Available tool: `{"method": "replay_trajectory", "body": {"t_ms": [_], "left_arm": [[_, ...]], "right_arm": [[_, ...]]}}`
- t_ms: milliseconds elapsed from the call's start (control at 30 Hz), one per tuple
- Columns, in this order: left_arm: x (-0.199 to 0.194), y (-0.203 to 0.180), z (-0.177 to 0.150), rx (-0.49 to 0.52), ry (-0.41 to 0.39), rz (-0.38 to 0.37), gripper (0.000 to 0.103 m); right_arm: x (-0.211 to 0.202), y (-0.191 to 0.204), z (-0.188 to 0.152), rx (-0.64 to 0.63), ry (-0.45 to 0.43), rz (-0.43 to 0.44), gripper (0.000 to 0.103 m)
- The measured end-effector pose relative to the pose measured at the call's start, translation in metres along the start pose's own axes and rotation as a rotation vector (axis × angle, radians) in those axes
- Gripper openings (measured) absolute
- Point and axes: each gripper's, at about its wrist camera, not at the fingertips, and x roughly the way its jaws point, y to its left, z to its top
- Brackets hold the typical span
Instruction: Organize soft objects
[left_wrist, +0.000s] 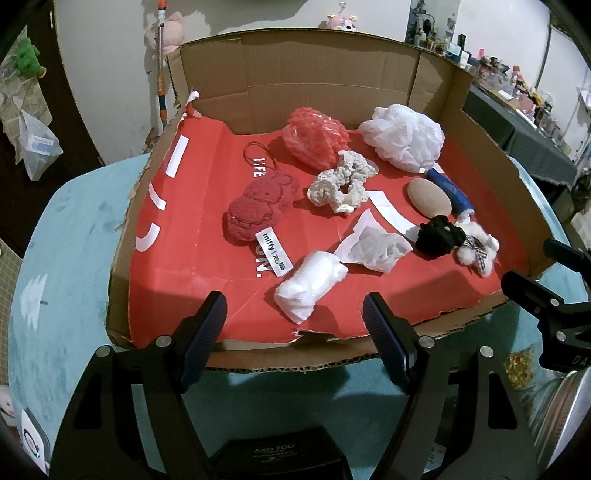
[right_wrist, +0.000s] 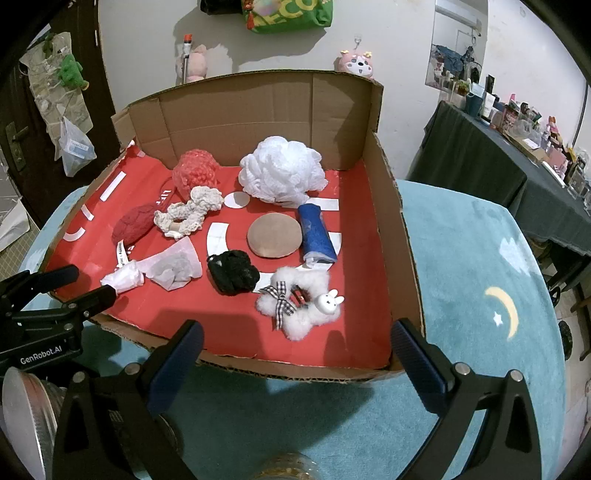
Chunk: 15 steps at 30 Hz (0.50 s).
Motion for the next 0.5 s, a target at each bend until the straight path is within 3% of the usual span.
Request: {"method": "replay_trajectory", "body": {"t_ms": [500], "left_arm": [[-0.0001, -0.0006, 0.0003, 0.002, -0.001, -0.001, 0.075]], "right_arm": [[-0.0001, -0.0002, -0.0002, 0.001, -0.001, 0.001, 0.103]]}}
